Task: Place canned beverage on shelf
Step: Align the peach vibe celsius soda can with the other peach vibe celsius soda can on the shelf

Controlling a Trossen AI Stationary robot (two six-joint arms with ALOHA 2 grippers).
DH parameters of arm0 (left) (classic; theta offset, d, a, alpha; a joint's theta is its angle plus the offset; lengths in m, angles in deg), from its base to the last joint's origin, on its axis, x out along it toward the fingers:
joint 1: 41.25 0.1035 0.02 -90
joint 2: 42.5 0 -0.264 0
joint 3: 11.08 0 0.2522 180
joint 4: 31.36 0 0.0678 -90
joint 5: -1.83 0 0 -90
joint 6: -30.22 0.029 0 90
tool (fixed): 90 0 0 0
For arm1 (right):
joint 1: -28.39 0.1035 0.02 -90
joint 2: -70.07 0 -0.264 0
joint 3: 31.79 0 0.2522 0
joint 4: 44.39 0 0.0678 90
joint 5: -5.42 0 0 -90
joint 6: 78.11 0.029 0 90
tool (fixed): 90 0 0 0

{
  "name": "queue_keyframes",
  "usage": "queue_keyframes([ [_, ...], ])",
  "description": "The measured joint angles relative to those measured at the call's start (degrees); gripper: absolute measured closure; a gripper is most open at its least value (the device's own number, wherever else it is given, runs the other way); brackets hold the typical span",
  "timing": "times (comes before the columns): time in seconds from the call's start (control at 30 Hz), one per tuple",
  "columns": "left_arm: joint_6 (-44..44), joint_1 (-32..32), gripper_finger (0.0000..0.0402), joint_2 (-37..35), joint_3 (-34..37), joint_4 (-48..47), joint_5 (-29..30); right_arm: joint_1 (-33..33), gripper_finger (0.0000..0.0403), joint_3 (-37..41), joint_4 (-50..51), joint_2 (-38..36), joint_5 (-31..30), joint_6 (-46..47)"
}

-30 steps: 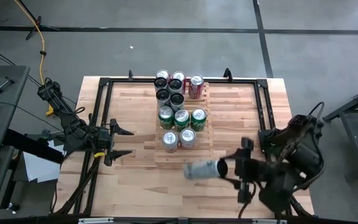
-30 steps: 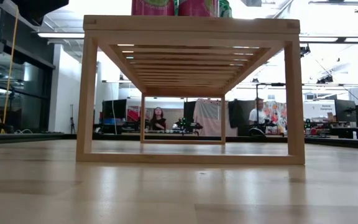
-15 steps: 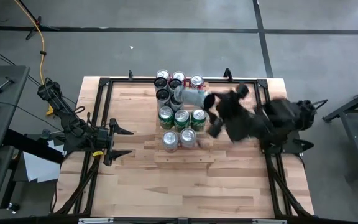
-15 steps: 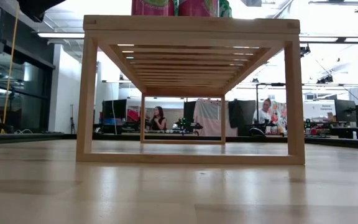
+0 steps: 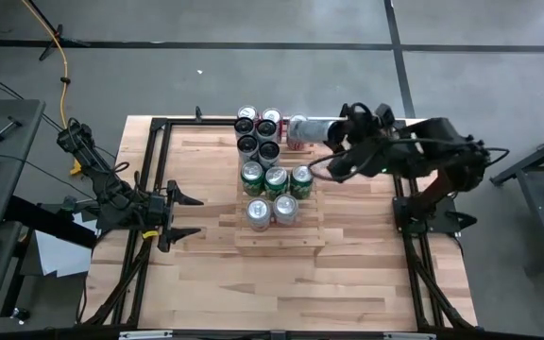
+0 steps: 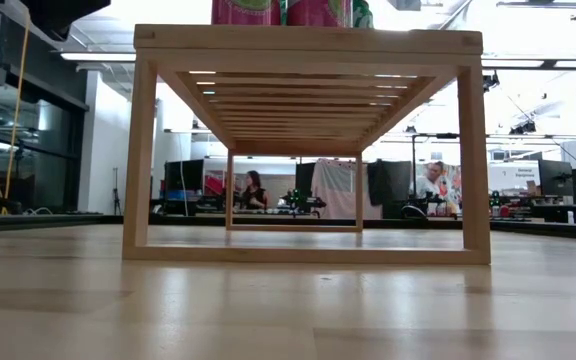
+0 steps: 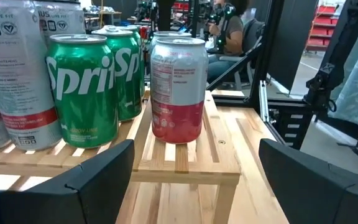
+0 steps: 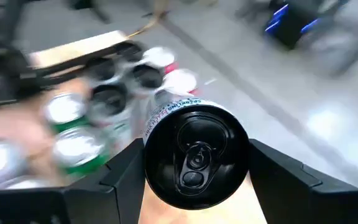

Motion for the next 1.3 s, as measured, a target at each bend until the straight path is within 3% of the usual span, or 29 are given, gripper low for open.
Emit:
queue_keyframes([
  [0.1,-0.11,0.0,0.0066,0.0,0.0,0.16,0.0,-0.05,0.0176,0.07,-0.24,-1.83,8.23,2.57],
  [0.4,-0.61,0.0,0.0066,0.0,0.0,1.32,-0.01,-2.06,0.0176,0.28,-0.25,-1.02,8.48,0.22],
  [0.6,-0.55,0.0,0.0066,0.0,0.0,1.23,-0.01,-5.7,0.0176,0.28,-0.24,0.83,14.65,-1.05],
  [1.3,-0.13,0.0,0.0066,0.0,0.0,0.42,-0.02,-14.53,0.0176,0.28,-0.26,6.62,25.29,-2.8],
])
